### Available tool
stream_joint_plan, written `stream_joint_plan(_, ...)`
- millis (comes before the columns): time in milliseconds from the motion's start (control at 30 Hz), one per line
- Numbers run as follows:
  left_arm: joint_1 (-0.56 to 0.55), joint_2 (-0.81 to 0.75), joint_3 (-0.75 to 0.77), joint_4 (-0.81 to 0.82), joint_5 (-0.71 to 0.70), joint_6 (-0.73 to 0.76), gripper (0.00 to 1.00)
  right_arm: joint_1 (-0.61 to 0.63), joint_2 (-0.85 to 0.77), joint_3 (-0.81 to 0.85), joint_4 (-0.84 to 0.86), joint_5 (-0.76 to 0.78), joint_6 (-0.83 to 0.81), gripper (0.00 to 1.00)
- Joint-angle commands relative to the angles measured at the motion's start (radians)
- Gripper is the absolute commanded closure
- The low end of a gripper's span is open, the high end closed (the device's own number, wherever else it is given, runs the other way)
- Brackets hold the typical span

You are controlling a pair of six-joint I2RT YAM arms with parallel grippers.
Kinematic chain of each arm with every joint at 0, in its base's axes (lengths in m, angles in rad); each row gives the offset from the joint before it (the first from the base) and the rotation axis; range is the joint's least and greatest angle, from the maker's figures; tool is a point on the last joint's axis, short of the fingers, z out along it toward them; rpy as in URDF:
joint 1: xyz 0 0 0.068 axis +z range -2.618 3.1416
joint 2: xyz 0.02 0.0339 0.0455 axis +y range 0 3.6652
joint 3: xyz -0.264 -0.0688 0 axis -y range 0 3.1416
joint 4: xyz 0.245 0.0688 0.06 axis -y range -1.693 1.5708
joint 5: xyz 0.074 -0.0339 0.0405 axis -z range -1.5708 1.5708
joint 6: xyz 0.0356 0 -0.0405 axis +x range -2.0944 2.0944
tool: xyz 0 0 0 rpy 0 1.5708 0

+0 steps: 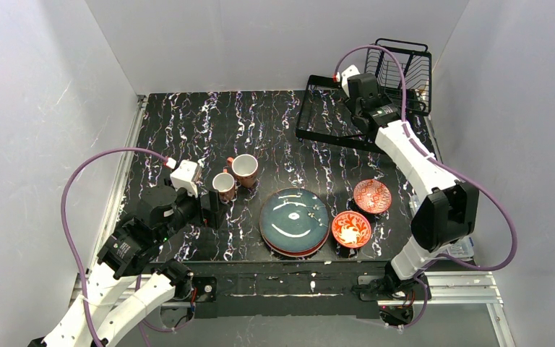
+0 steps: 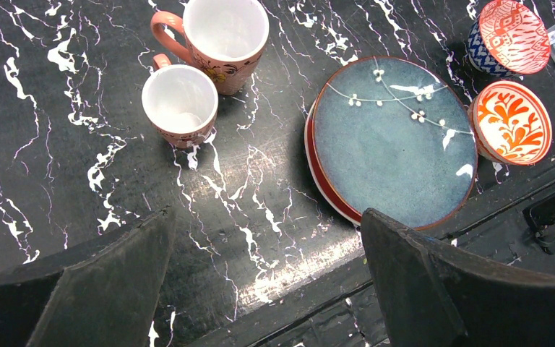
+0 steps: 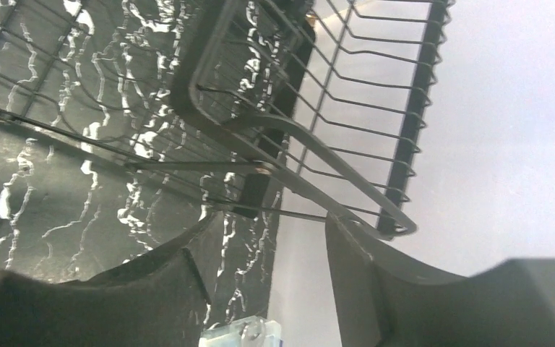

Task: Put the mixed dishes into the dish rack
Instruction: Move the dish rack to the center of the board.

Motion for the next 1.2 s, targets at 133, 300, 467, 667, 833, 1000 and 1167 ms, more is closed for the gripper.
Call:
stream_joint_plan(133,-0.008,-0.001,-0.001,-0.002,-0.015,-0.001,0.01,-0.004,-0.058,0.065,0.092,0.101,-0.048,0.18)
stream_joint_plan(300,-0.013,-0.001,-0.001,-0.003,-0.018,-0.001,0.01,-0.035,-0.034,0.100,0.088,0.068,-0.053,0.09)
stream_joint_plan(467,-0.019,0.002,-0.001,-0.004,-0.018,-0.002,0.01,-0.070,0.010,0.164,0.047,-0.011,-0.001,0.07)
stream_joint_plan(667,-0.024,-0.004,0.001,-0.006,-0.025,-0.001,0.01,-0.107,0.053,0.204,0.022,-0.079,0.036,0.07)
stream_joint_plan(833,-0.030,-0.004,-0.001,-0.005,-0.027,-0.001,0.01,-0.150,0.068,0.193,0.015,-0.158,0.076,0.07)
stream_joint_plan(1000,-0.033,-0.003,-0.001,-0.003,-0.029,-0.002,0.01,-0.185,0.080,0.176,0.016,-0.205,0.100,0.09)
stream_joint_plan(1167,-0.033,-0.002,0.001,-0.005,-0.032,0.000,0.01,-0.209,0.093,0.154,0.012,-0.245,0.126,0.16)
